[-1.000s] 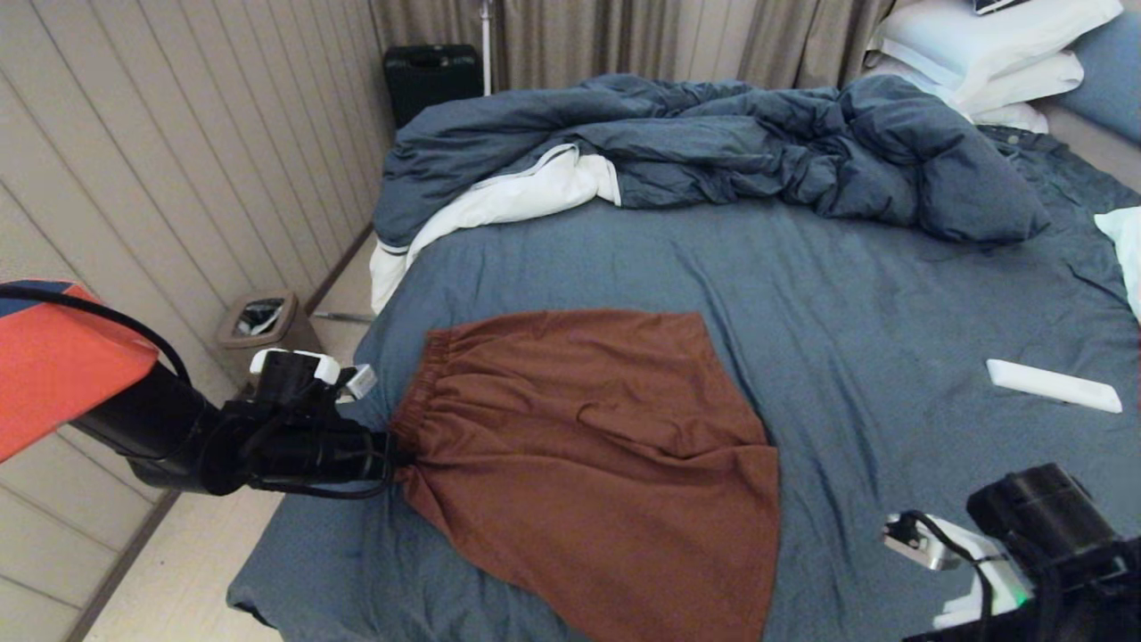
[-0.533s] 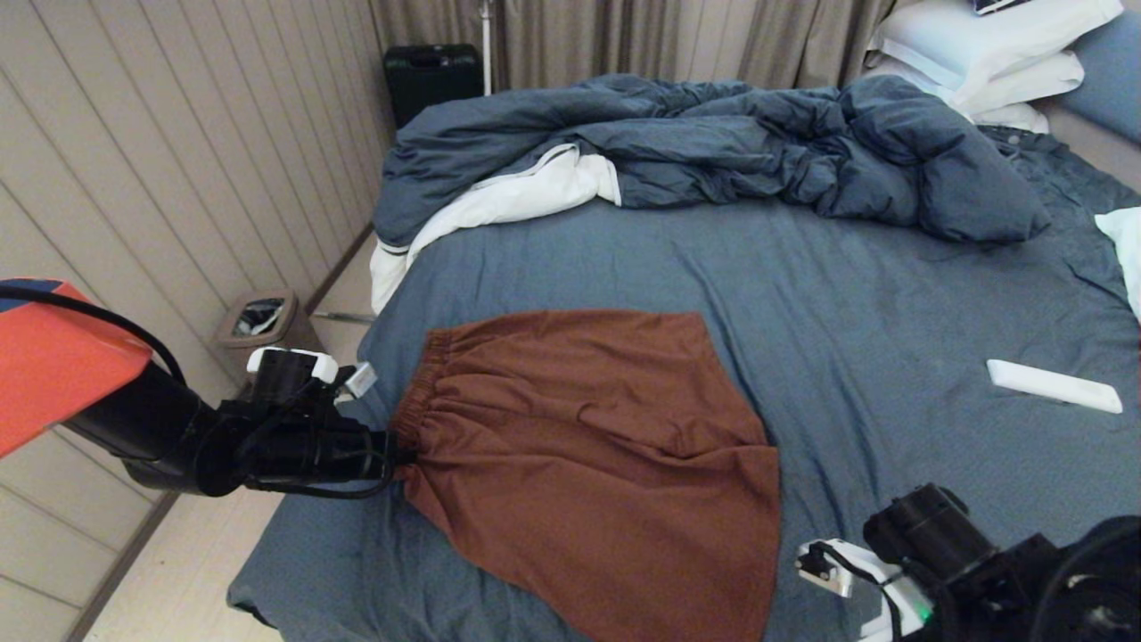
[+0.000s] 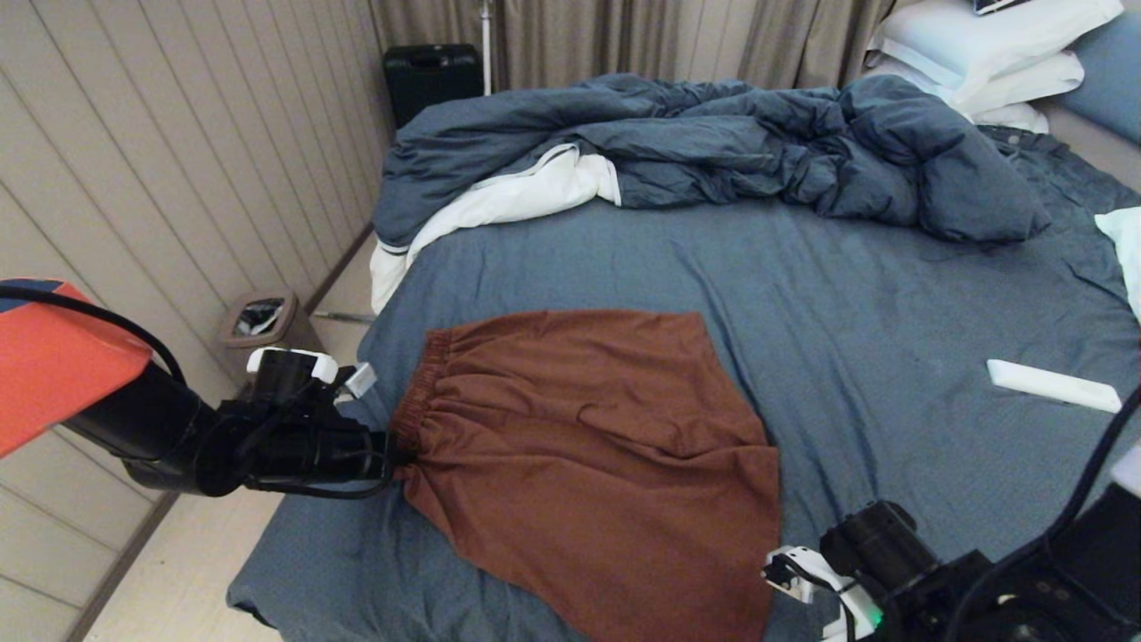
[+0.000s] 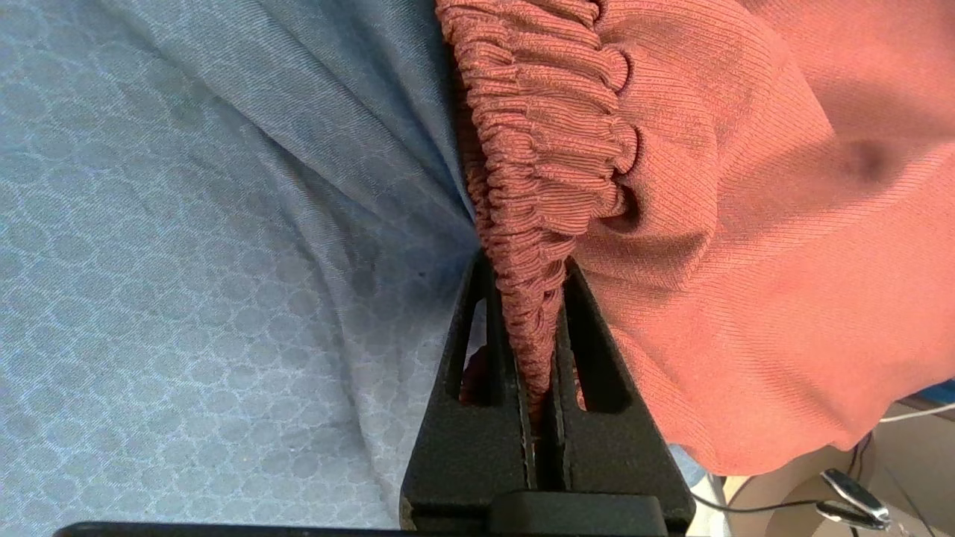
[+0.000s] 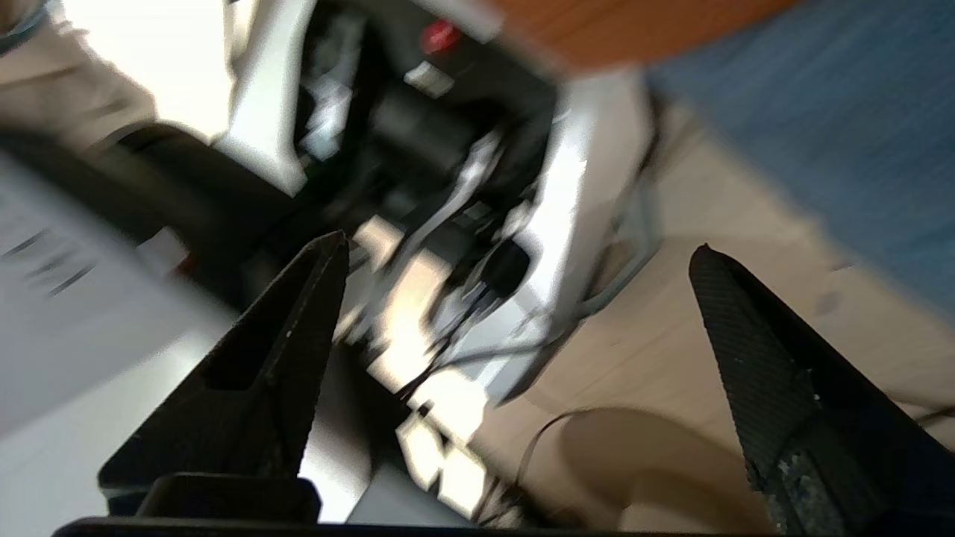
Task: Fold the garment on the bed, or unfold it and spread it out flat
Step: Fold the brown shorts
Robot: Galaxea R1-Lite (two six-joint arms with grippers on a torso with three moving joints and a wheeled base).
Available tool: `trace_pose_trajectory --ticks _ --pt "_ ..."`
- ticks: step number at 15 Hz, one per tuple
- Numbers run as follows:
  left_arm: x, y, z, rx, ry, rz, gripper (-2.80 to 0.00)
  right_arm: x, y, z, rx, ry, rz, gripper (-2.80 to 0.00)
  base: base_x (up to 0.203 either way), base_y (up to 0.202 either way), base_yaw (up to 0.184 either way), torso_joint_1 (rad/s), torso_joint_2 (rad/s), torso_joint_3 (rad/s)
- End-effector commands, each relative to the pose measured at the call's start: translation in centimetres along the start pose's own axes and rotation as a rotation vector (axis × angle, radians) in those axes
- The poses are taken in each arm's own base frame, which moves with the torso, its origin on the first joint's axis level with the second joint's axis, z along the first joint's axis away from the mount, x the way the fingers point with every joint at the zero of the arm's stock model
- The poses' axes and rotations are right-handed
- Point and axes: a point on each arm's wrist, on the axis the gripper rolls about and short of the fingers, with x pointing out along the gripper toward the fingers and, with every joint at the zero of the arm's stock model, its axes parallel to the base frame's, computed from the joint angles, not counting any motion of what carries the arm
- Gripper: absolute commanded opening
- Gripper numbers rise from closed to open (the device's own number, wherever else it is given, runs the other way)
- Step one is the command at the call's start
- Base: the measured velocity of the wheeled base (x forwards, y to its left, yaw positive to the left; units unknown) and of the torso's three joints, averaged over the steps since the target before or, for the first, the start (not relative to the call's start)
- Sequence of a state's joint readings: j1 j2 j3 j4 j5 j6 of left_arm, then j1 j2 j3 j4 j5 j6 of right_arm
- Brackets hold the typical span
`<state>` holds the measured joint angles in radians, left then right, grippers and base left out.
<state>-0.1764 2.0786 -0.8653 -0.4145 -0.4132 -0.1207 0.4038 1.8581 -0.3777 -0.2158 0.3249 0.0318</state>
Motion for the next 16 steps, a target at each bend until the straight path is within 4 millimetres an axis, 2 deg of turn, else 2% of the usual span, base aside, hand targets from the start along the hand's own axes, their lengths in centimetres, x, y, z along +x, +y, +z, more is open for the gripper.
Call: trace_pose_trajectory --ticks 1,4,8,13,16 --pt "0.0 0.0 0.1 0.000 -0.005 -0.003 -2.80 1.9 -0.5 -0.1 -0.002 -0.018 -0.028 0.00 0.000 0.000 0.000 0.000 0.00 0.000" --pt "-0.1 -0.1 0.1 0.001 -0.007 -0.003 -2.80 3.8 -1.0 0.0 -0.016 -0.137 -0.052 0.00 0.000 0.000 0.000 0.000 0.00 0.000" --pt "-0.1 -0.1 0.2 0.002 -0.008 -0.005 -2.80 5.6 -0.2 0.1 -0.034 -0.228 -0.088 0.00 0.000 0.000 0.000 0.000 0.00 0.000" --pt "0.0 0.0 0.1 0.000 -0.003 -0.005 -2.80 5.7 0.8 0.6 -0.032 -0.284 -0.089 0.00 0.000 0.000 0.000 0.000 0.00 0.000" --pt "-0.1 0.0 0.1 0.000 -0.005 -0.003 -2.80 5.6 2.1 1.8 -0.065 -0.350 -0.055 0.00 0.000 0.000 0.000 0.000 0.00 0.000"
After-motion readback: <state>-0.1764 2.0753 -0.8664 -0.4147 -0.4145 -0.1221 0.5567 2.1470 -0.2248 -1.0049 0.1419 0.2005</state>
